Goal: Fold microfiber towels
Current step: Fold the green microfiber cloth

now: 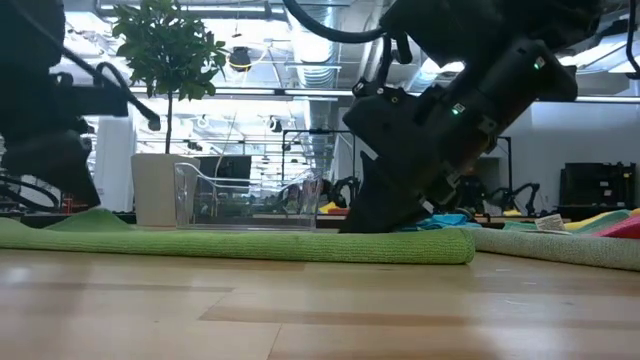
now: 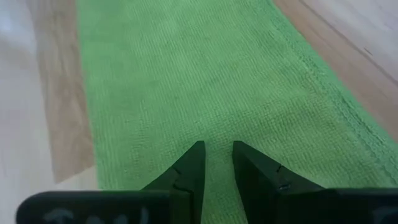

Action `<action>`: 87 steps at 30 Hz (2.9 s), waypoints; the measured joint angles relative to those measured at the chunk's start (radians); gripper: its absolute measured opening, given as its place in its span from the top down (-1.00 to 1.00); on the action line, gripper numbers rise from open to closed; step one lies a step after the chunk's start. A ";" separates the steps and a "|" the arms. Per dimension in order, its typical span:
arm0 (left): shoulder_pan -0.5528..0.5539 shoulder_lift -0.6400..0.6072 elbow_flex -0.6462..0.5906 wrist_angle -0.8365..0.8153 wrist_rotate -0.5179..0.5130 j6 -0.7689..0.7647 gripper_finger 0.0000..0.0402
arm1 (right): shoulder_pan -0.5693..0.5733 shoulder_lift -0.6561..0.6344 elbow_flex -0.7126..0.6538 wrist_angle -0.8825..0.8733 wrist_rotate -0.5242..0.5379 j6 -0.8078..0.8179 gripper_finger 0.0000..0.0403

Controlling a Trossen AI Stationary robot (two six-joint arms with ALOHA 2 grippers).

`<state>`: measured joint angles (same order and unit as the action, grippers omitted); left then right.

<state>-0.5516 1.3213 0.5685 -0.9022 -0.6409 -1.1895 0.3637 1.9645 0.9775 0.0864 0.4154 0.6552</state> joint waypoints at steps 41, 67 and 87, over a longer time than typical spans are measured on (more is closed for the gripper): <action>-0.459 0.275 0.067 0.273 -0.027 -0.546 1.00 | 0.108 -0.181 0.001 -0.122 -0.015 -0.059 0.44; -0.459 0.274 0.068 0.278 -0.048 -0.516 1.00 | 0.255 -0.161 0.000 -0.218 0.149 0.053 0.46; -0.459 0.274 0.068 0.284 -0.060 -0.504 1.00 | 0.293 -0.075 -0.001 -0.296 0.106 0.025 -0.06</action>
<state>-1.0102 1.5951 0.6369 -0.6186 -0.7012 -1.6939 0.6571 1.8892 0.9764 -0.2100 0.5217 0.6804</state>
